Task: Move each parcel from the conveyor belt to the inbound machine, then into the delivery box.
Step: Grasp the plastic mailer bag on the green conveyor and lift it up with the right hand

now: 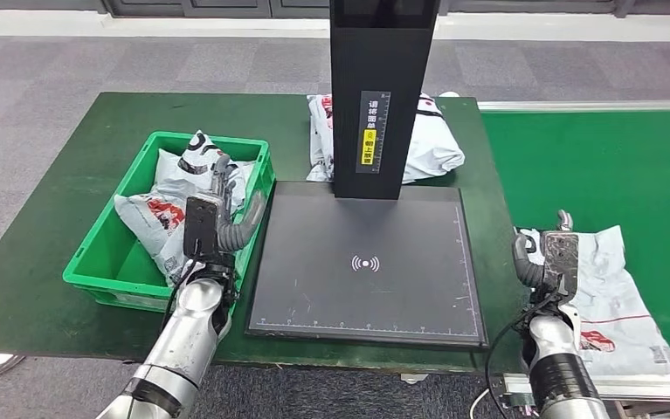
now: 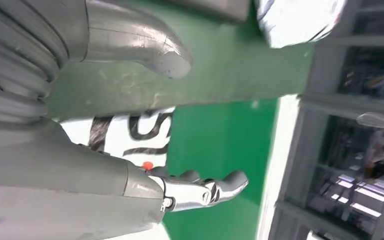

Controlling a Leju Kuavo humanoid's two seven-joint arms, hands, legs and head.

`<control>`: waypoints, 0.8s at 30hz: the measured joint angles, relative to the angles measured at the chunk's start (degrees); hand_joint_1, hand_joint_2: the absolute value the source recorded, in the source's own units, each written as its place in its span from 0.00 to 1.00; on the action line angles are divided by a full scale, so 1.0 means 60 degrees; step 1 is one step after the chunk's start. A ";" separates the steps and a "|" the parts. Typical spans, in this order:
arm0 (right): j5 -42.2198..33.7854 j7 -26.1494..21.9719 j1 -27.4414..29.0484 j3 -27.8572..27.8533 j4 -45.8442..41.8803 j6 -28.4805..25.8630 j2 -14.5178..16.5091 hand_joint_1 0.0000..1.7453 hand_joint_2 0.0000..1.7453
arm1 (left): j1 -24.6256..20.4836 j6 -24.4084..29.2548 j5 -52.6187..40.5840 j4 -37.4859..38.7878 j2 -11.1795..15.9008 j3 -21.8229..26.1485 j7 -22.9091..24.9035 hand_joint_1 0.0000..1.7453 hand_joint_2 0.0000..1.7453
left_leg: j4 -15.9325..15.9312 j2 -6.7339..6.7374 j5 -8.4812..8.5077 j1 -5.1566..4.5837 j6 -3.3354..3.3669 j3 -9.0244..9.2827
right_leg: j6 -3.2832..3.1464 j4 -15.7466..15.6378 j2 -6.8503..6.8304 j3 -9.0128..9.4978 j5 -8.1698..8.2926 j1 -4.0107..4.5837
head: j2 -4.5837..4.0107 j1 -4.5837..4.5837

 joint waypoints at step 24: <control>0.6165 0.5870 -0.0299 -0.1233 0.3709 -0.1923 -0.1394 0.01 1.00 | -0.0388 -0.0031 -0.0533 0.1515 -0.0736 -0.2350 0.0253 0.00 1.00 | 0.0001 0.0012 -0.0013 -0.0019 0.0023 -0.0006 | 0.0016 -0.0003 0.0005 -0.0006 -0.0002 -0.0019 | 0.0001 0.0001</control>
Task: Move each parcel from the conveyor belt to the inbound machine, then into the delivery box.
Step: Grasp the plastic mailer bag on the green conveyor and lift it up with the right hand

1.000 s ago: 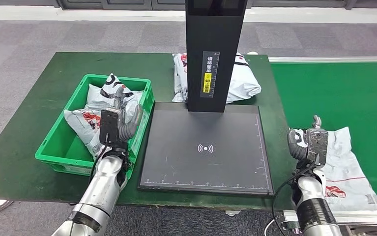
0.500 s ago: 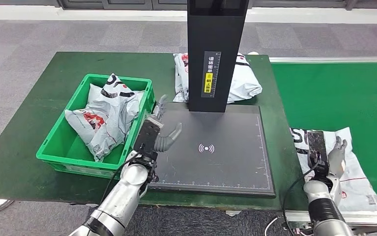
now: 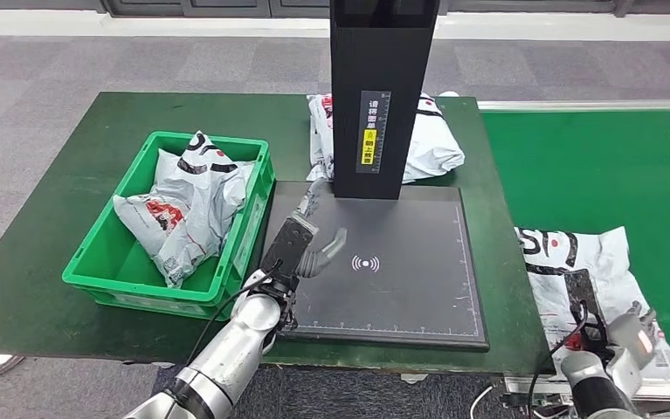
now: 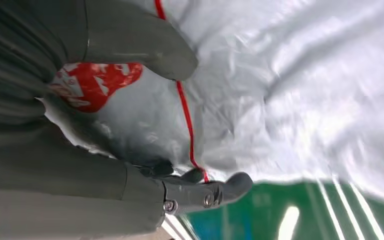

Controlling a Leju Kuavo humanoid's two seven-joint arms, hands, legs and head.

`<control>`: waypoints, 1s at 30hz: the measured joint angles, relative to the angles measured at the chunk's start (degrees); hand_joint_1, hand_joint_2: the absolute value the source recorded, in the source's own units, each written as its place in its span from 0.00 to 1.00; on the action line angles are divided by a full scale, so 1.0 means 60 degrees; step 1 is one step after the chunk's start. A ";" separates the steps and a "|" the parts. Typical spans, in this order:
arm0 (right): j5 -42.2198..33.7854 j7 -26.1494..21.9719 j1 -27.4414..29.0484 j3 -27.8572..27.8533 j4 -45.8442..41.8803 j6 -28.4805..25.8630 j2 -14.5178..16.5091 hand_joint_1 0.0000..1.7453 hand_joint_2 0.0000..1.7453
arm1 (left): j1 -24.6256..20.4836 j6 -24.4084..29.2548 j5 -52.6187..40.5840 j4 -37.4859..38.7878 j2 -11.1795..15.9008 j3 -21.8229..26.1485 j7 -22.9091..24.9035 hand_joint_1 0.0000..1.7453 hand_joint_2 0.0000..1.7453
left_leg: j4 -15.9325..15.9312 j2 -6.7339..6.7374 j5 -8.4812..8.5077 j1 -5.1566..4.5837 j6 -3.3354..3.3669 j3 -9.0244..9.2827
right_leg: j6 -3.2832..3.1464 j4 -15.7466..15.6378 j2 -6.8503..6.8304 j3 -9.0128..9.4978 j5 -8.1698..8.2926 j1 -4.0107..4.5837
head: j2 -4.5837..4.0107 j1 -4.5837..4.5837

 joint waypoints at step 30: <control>-0.1338 -0.4361 0.0350 -0.0709 -0.1628 0.2280 0.1373 1.00 1.00 | -0.0573 0.0800 0.0454 0.0686 0.0327 0.0020 -0.0277 0.00 1.00 | -0.0010 0.0145 -0.0038 0.0047 -0.0029 0.0113 | -0.0033 -0.0014 0.0134 0.0085 0.0024 0.0063 | 0.0001 0.0000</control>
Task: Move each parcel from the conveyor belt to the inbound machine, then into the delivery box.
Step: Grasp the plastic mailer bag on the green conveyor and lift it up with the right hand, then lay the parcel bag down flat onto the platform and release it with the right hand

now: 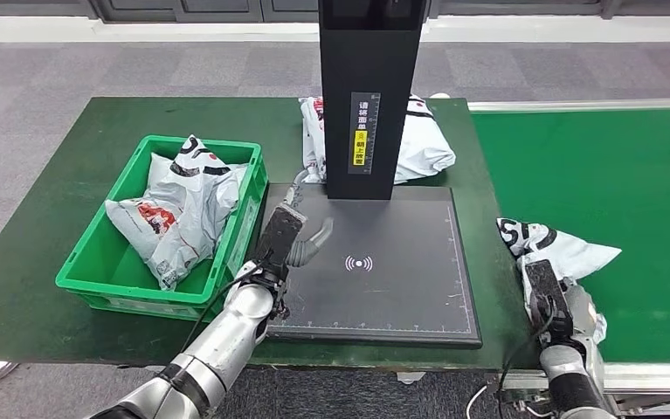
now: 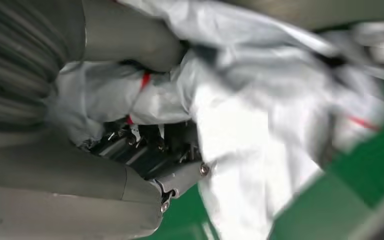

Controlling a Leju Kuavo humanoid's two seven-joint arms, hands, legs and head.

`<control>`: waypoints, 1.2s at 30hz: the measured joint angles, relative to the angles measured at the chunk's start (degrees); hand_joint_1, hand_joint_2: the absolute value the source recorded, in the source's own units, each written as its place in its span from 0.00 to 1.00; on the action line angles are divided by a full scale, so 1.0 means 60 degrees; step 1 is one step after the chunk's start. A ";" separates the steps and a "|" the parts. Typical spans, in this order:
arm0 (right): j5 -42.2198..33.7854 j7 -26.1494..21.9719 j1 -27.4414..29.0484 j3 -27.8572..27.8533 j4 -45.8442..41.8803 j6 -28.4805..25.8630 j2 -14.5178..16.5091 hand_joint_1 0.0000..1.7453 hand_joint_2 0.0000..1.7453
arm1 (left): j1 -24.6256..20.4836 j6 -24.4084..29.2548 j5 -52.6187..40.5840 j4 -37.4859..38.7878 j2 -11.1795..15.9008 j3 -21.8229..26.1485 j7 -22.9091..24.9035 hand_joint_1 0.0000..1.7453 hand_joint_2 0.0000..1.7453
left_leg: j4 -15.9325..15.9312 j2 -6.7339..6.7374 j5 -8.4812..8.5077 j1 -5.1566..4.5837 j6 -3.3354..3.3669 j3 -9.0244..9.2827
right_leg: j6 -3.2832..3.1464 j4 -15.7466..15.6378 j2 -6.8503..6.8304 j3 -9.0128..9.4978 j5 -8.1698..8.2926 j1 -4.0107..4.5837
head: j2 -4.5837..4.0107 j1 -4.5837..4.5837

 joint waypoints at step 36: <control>-0.3357 -0.0027 0.0256 0.5599 -0.4551 0.2137 0.1660 0.97 1.00 | -0.0522 0.0941 -0.0111 -0.0232 0.0189 0.0661 -0.0496 0.00 1.00 | -0.0012 -0.0118 0.0055 0.0000 -0.0023 -0.0073 | -0.0024 0.0020 -0.0117 -0.0056 -0.0018 -0.0018 | -0.0003 0.0000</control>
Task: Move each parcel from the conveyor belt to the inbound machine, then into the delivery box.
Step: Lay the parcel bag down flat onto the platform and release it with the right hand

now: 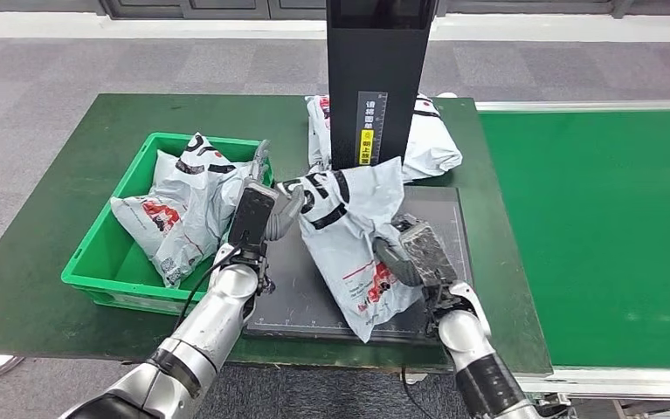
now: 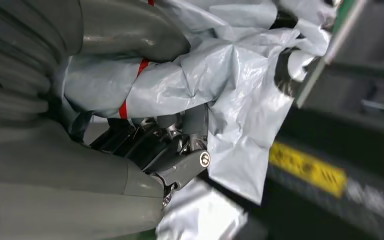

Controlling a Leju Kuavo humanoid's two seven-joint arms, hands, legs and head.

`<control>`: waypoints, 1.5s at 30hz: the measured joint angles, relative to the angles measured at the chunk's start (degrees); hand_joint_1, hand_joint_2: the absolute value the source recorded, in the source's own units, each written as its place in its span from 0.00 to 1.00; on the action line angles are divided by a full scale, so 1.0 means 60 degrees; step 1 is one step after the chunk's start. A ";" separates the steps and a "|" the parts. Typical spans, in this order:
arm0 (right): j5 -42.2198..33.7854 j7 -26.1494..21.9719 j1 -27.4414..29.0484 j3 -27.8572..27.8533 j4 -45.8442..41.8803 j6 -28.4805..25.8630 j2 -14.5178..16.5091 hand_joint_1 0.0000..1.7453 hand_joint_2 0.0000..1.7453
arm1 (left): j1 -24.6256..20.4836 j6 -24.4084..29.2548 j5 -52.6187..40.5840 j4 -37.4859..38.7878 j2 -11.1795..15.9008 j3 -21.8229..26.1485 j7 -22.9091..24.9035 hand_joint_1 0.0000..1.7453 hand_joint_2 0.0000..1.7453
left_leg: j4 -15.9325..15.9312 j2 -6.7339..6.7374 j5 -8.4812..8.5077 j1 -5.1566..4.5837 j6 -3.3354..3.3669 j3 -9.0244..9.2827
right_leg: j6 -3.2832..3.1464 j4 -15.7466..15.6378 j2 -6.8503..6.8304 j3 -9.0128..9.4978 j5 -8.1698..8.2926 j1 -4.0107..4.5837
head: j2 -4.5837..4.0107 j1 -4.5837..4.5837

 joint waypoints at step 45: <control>-0.1397 -0.2155 -0.0274 0.0829 0.2882 0.0776 0.0272 0.00 0.00 | 0.0179 0.0166 -0.0073 -0.0075 0.0165 -0.0065 -0.0312 0.00 1.00 | 0.0000 -0.0011 0.0001 -0.0001 -0.0005 -0.0006 | -0.0001 -0.0001 -0.0004 -0.0011 -0.0002 -0.0001 | 0.0002 0.0000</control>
